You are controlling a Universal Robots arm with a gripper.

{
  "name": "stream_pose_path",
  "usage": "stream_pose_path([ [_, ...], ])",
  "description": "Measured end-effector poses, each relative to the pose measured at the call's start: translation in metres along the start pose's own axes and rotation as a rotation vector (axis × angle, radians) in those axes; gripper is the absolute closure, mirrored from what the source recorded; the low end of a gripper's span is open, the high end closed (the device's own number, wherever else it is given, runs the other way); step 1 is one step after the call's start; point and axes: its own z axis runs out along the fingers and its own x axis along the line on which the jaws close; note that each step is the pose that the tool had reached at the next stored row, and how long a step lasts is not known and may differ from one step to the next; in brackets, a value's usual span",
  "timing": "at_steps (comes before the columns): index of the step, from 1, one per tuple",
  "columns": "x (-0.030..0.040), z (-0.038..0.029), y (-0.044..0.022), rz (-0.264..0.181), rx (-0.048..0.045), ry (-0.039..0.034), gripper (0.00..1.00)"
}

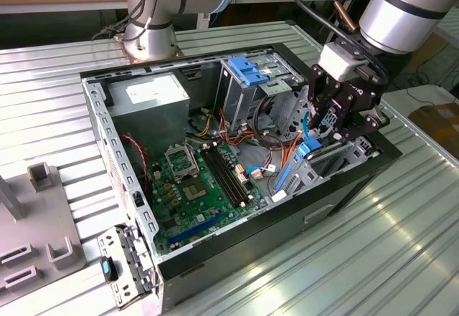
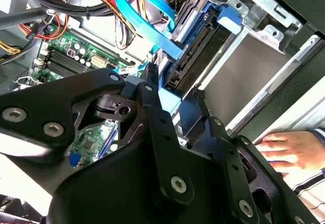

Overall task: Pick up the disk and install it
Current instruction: 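Insert the disk into the insertion slot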

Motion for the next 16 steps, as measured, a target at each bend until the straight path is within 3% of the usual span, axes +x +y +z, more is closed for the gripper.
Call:
stream_pose_path([
  [7,0.0000,0.0001,-0.0023,0.000,0.0000,-0.0001,0.57],
  [11,0.0001,0.0000,-0.0024,0.000,0.0000,0.0000,0.88],
  [16,0.0001,0.0001,-0.0027,0.000,0.0000,-0.0001,0.89],
])
